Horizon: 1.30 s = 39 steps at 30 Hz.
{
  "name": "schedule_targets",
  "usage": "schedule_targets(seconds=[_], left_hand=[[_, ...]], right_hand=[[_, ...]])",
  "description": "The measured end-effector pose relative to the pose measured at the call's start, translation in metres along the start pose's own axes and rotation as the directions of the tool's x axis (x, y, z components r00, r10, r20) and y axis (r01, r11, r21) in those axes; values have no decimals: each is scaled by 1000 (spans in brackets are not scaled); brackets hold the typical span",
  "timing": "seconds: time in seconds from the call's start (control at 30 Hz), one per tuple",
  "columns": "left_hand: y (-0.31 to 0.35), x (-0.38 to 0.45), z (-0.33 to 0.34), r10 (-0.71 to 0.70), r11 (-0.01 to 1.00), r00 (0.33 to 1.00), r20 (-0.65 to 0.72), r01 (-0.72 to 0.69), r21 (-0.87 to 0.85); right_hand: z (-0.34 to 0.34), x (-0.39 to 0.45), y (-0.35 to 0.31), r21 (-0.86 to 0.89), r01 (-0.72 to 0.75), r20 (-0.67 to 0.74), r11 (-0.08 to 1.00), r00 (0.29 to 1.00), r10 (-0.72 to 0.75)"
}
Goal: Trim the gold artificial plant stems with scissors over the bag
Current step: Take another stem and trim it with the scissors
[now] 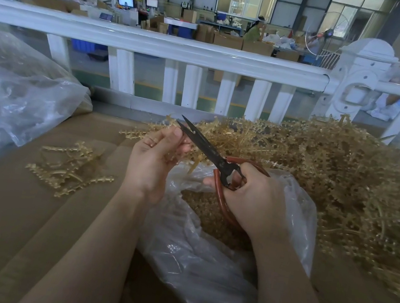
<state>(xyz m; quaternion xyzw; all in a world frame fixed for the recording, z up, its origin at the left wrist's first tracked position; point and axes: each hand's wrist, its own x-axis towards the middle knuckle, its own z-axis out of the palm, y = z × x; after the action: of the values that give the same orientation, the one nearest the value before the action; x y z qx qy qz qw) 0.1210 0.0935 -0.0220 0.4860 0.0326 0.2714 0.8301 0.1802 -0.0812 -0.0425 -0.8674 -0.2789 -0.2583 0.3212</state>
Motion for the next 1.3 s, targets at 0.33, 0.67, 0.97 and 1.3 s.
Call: schedule_targets(seconds=[0.33,0.67,0.97,1.3], left_hand=[[-3,-1,4,55,982,998,34,-60,176],[-6,-1,2,43,970,996,80,-61,235],[-9,-1,2,31,970,993,113,-57,236],[-9,0,3,12,978,990,140,-41,206]], right_hand=[[-4,0,-2,20,-38,41,999,998,37],[-5,1,-2,-8,-19,113,1000,993,20],[-3,1,-2,-87,-30,59,996,998,36],[-4,-1,-4,-61,-34,42,998,998,36]])
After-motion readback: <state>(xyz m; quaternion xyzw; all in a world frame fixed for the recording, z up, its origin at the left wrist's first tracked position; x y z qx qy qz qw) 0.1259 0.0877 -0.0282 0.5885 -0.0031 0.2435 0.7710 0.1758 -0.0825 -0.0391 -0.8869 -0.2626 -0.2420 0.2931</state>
